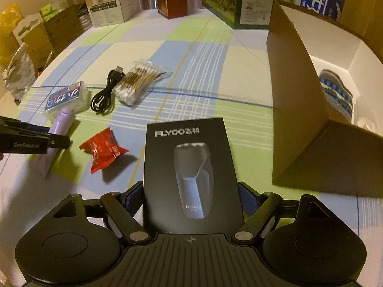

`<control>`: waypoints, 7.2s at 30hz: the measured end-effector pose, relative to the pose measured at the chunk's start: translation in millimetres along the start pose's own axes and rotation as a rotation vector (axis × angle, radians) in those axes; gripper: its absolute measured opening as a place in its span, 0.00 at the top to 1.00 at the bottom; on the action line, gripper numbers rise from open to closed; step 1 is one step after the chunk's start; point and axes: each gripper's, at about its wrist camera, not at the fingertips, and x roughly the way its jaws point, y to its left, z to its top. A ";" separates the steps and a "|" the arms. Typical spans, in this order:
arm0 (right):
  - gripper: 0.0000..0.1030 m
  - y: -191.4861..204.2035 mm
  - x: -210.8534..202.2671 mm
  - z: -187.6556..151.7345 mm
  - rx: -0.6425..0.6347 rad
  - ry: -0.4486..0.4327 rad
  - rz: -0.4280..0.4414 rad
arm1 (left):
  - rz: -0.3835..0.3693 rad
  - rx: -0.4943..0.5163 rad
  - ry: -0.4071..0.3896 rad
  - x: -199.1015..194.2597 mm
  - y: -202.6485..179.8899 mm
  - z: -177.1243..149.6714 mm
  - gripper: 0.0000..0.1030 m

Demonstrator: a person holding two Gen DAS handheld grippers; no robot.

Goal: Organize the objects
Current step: 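Grasp the black FLYCO shaver box with the right tool while the left tool grasps the purple lotion bottle, then carry the shaver box and purple bottle with both tools over the open box, then lower and open both tools to release the bottle and shaver box inside, then move both tools back toward the remaining items on the table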

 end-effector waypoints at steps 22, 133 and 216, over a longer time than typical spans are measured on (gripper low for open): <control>0.22 2.5 -10.4 -23.9 -0.052 0.003 0.020 | 0.063 -0.063 0.050 -29.6 -36.3 -45.9 0.72; 0.25 -302.7 -6.7 170.4 0.234 -0.331 -0.003 | -0.145 0.206 -0.144 57.6 -306.5 276.3 0.55; 0.02 -149.7 -159.9 -9.5 0.322 -0.257 0.053 | -0.147 -0.016 -0.163 -137.2 -158.4 38.2 0.10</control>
